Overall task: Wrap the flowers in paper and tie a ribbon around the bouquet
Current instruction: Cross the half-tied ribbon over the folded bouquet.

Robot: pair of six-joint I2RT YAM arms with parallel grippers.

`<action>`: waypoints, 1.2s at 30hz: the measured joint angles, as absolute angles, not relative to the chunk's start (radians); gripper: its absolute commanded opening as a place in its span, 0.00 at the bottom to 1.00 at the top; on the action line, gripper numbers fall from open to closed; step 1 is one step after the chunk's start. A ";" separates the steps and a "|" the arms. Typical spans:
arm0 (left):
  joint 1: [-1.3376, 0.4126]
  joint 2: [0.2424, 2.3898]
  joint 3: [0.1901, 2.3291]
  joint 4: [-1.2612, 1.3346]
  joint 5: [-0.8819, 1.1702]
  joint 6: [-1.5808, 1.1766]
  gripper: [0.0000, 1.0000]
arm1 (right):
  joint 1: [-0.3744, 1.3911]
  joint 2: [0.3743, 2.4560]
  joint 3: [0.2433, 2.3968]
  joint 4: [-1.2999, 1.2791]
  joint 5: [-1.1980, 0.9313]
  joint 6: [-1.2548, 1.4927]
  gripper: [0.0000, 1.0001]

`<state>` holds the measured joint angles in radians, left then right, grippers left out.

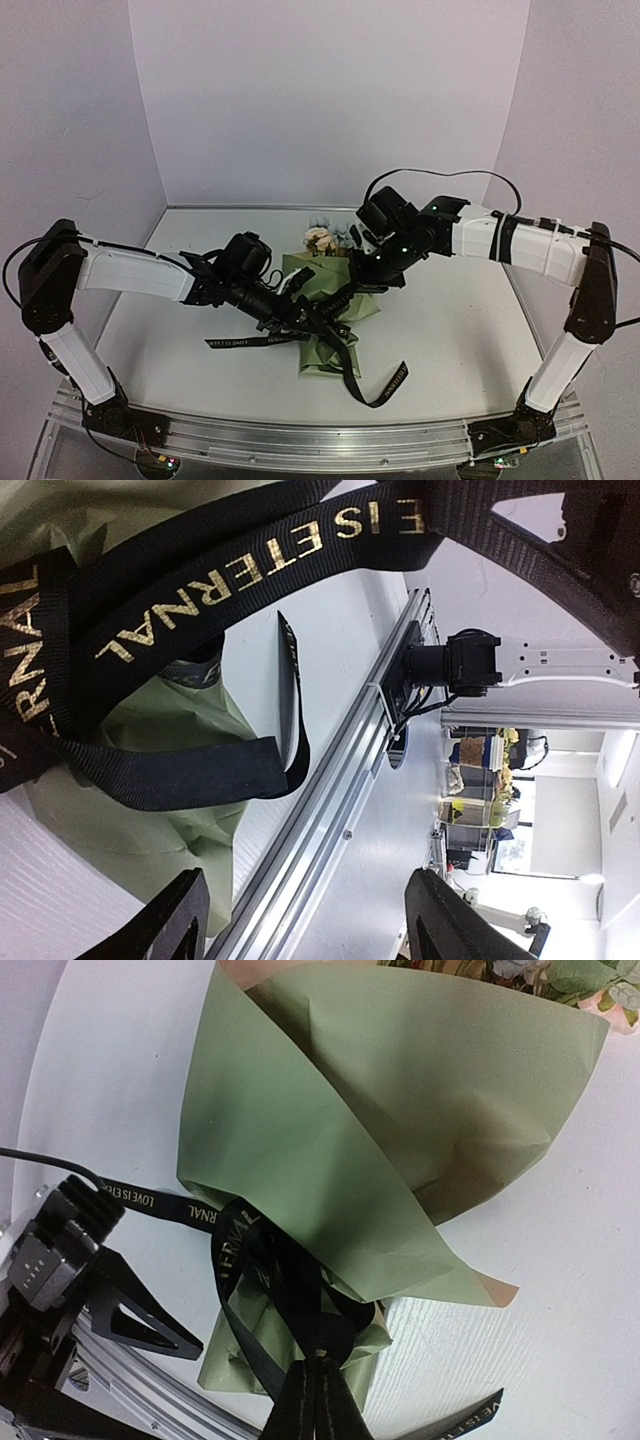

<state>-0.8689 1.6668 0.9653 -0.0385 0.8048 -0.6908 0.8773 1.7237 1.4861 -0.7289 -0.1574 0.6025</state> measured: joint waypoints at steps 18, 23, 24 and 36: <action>-0.740 1.525 0.901 -0.083 0.758 -0.739 0.50 | 0.949 1.707 1.487 -0.758 -0.168 0.629 0.00; -0.730 1.556 0.882 -0.027 0.780 -0.784 0.43 | 1.035 1.728 1.516 -0.763 -0.178 0.635 0.00; -0.728 1.569 0.879 -0.016 0.783 -0.790 0.43 | 1.051 1.738 1.525 -0.764 -0.181 0.636 0.00; -0.709 1.637 0.790 0.155 0.850 -0.914 0.63 | 1.136 1.876 1.547 -0.765 -0.225 0.628 0.00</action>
<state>-0.7086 1.6366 0.7901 0.1548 0.8502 -0.9139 1.1358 1.8760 1.5467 -0.7646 -0.2246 0.6282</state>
